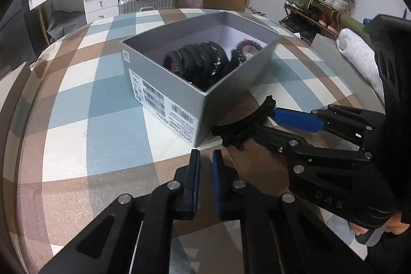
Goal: Organize jewelry
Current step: 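Move the right tool to the black claw-clip strip and grasp it, then lift the claw-clip strip into the grey box and open the right tool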
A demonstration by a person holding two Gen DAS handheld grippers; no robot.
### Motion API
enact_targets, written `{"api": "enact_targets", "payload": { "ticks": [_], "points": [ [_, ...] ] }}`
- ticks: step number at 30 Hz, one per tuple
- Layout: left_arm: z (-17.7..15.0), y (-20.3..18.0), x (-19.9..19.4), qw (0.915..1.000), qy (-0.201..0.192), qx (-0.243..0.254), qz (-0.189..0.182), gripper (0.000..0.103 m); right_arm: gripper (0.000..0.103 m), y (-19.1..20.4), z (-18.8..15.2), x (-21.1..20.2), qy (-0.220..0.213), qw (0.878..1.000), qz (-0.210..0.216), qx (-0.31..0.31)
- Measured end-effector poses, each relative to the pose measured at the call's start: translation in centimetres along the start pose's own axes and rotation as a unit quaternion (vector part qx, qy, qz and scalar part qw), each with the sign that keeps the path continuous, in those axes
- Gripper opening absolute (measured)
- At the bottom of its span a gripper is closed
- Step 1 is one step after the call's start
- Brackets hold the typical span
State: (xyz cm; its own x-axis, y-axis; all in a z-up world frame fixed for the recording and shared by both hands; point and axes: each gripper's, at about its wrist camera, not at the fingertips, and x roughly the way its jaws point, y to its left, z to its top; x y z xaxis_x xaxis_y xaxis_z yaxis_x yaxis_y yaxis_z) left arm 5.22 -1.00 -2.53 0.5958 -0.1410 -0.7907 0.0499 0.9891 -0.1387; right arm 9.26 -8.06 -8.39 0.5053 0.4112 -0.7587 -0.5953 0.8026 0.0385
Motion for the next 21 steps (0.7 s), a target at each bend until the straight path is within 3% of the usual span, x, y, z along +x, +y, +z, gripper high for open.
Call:
{"api": "enact_targets", "payload": {
  "ticks": [11,21],
  "points": [
    [0.1,0.0,-1.1,0.9997,-0.020,-0.011,-0.001,0.005,0.032,-1.1,-0.7,-1.5,-0.020,1.000,0.016,0.012],
    [1.6,-0.1,-4.3,0.9949,-0.099,-0.016,-0.016,0.004,0.033,-3.6,-0.5,-4.9,-0.074,0.996,0.008,0.040]
  ]
}}
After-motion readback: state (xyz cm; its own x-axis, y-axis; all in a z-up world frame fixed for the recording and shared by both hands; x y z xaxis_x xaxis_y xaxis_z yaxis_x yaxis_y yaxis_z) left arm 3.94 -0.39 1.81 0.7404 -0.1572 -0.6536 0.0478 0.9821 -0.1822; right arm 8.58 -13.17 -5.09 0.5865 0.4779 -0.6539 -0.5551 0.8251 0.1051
